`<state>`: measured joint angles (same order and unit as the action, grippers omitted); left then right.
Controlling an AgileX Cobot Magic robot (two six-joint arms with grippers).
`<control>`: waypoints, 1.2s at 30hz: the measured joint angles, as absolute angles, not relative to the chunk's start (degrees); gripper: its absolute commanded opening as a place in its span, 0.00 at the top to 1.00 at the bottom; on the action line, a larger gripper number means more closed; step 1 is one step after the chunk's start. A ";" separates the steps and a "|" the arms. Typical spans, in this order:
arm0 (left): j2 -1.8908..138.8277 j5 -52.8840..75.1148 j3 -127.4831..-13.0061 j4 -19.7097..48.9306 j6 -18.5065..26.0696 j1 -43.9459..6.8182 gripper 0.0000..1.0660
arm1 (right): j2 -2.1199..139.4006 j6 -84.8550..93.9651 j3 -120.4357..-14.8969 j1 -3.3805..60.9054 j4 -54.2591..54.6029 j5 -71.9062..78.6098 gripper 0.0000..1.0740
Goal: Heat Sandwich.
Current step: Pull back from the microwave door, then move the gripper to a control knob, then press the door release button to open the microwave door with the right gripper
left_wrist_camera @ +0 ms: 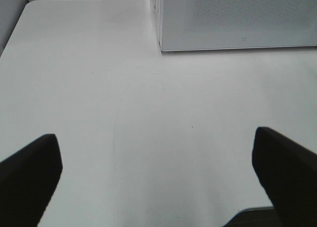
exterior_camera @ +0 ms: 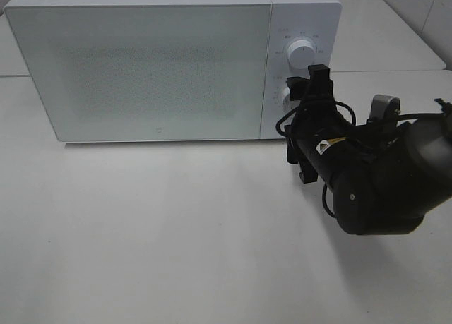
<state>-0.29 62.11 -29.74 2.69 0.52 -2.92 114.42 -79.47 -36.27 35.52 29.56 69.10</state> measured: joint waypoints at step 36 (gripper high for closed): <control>-0.29 62.11 -29.74 2.69 0.52 -2.92 0.06 | 72.19 -7.10 -31.17 35.52 19.25 -0.52 0.29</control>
<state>-0.29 62.11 -29.74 2.69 0.52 -2.92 72.19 -7.10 -31.17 35.52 19.25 -0.52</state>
